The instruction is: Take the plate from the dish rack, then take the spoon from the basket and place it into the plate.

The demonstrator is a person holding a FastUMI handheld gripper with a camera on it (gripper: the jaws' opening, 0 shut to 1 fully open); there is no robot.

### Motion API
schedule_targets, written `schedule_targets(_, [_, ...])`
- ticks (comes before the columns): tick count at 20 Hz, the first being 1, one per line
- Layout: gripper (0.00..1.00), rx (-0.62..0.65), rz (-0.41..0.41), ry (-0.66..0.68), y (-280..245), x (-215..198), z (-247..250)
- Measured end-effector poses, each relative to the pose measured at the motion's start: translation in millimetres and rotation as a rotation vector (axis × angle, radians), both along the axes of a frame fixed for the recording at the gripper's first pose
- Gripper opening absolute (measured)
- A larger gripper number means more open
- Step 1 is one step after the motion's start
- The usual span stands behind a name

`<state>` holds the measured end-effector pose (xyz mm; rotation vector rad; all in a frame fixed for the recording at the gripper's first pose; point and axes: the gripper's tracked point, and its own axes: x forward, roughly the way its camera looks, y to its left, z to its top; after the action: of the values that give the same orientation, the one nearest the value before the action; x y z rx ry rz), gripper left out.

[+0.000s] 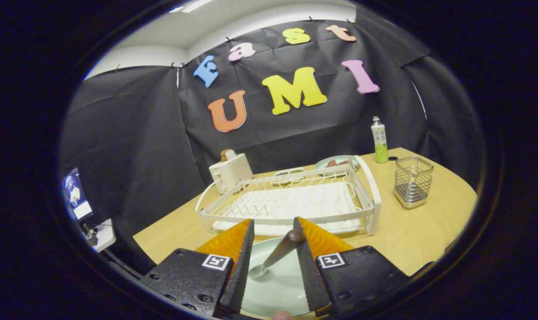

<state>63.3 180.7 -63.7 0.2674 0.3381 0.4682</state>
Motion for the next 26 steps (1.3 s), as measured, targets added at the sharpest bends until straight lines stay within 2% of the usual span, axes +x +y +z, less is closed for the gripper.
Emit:
schedule_targets(4, [0.79, -0.002, -0.057, -0.007, -15, 13, 6])
schedule_targets(8, [0.94, -0.046, -0.121, -0.074, -32, 15, 25])
schedule_targets(13, [0.97, -0.125, -0.183, -0.210, -52, 4, 66])
schedule_targets(20, [1.00, -0.226, -0.327, -0.428, -89, -38, 115])
schedule_targets(23, [1.00, -0.221, -0.362, -0.459, -99, -60, 118])
schedule_targets(26, [0.99, -0.199, -0.359, -0.437, -104, -76, 104])
